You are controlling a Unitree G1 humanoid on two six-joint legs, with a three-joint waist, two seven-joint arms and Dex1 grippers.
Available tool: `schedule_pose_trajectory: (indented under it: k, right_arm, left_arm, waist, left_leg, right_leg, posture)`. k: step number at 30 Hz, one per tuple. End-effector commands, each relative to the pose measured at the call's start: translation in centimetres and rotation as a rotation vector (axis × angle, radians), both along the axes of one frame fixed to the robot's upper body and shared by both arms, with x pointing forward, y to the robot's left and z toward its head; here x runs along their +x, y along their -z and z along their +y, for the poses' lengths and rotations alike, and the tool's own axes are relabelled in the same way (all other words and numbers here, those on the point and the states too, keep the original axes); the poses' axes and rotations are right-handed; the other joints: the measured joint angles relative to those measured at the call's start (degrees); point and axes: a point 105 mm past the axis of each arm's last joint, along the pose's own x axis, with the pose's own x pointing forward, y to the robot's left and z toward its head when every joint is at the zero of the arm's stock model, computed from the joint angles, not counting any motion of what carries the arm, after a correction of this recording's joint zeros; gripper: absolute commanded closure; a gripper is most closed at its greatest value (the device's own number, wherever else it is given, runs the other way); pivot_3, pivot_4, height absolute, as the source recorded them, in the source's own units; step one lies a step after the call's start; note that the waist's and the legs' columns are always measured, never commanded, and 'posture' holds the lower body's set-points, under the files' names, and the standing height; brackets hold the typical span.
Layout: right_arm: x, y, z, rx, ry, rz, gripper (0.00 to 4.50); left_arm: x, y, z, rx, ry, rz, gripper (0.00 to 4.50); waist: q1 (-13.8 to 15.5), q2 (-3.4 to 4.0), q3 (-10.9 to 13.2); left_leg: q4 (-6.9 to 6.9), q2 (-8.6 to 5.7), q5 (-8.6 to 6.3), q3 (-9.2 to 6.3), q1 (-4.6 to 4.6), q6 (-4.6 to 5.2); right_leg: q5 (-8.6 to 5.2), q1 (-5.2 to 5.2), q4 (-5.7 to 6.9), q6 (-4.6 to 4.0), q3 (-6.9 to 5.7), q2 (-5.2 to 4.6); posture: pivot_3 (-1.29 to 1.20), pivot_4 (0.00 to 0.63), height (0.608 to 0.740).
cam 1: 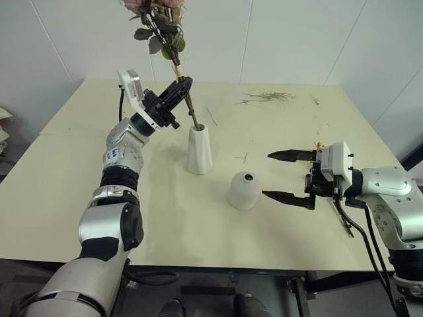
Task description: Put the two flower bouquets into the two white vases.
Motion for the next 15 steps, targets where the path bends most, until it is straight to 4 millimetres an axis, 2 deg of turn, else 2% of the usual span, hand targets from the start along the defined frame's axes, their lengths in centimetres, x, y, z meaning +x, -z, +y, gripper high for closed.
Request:
schedule_pose_trajectory:
  k: [1, 9, 15]
  right_arm:
    - [-0.6, -1.3, 0.0, 0.025, 0.001, -0.058, 0.0]
    - [-0.7, -1.2, -0.3, 0.03, 0.012, -0.057, 0.0]
    - [-0.7, -1.1, -0.2, 0.035, 0.013, -0.058, 0.0]
  left_arm:
    - [-0.1, -1.4, -0.7, -0.019, 0.012, -0.034, 4.48]
    - [-0.5, -3.6, -0.7, -0.111, 0.065, -0.042, 4.48]
    - [-0.5, -3.6, -0.8, -0.085, 0.074, -0.041, 4.48]
  waist:
    - [0.0, 0.0, 0.0]
    - [-0.1, -0.01, 0.0]
    - [-0.1, -0.01, 0.0]
  left_leg:
    - [0.0, 0.0, 0.0, 0.0, 0.0, 0.0]
    - [-0.01, 0.0, 0.0, 0.0, -0.01, 0.0]
    - [-0.02, 0.0, 0.0, 0.0, 0.0, 0.01]
  right_leg:
    - [0.0, 0.0, 0.0, 0.0, 0.0, 0.0]
    - [0.0, -0.01, -0.01, 0.01, 0.0, 0.0]
    - [-0.01, -0.01, -0.01, 0.01, 0.0, 0.0]
  posture:
    - [0.0, 0.15, 0.74]
    - [0.0, 0.15, 0.74]
    - [0.0, 0.15, 0.74]
